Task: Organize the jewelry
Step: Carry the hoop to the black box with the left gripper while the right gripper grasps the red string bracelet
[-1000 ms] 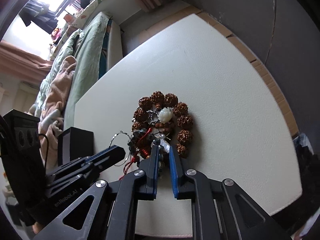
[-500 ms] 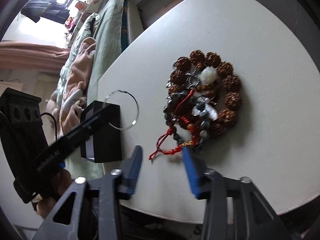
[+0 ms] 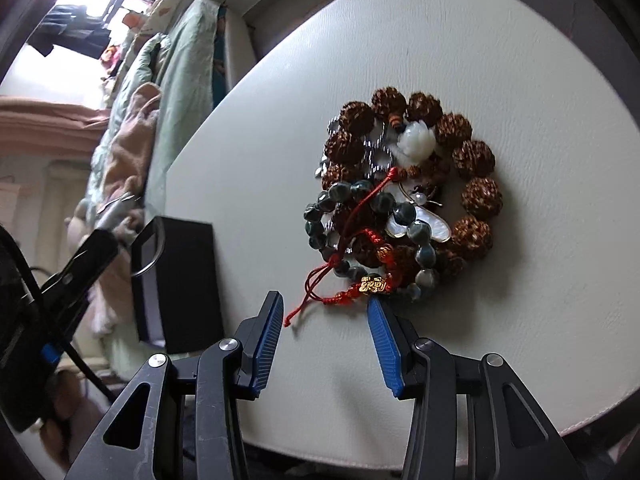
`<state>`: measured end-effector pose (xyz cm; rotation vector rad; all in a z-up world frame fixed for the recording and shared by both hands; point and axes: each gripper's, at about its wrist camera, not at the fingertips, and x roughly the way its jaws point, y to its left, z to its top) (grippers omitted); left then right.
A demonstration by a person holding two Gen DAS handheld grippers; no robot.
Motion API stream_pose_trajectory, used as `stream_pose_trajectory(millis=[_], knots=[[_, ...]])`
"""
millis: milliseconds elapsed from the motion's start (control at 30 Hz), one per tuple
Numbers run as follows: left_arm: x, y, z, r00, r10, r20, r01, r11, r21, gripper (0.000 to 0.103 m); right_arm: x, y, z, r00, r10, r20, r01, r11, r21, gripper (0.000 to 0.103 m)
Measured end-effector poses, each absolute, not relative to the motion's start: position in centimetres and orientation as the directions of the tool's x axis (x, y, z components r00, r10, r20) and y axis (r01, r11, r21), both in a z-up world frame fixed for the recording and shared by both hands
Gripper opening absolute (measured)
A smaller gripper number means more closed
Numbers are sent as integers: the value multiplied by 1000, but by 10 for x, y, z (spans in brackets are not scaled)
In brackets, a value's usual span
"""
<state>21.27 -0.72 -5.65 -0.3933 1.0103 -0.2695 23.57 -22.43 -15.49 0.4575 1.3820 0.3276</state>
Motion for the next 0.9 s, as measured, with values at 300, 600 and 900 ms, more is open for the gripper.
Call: stream_pose_trajectory(millis=[300, 600, 900], knots=[[197, -1, -50, 526, -394, -754, 34, 895, -444, 1, 222, -240, -152, 273, 393, -878, 231, 859, 456, 44], [181, 4, -38, 547, -404, -733, 49, 890, -454, 2, 216, -260, -159, 320, 374, -870, 320, 822, 471, 10], [162, 15, -28, 575, -396, -716, 35, 886, -462, 2, 194, -276, -136, 393, 451, -801, 256, 784, 566, 8]])
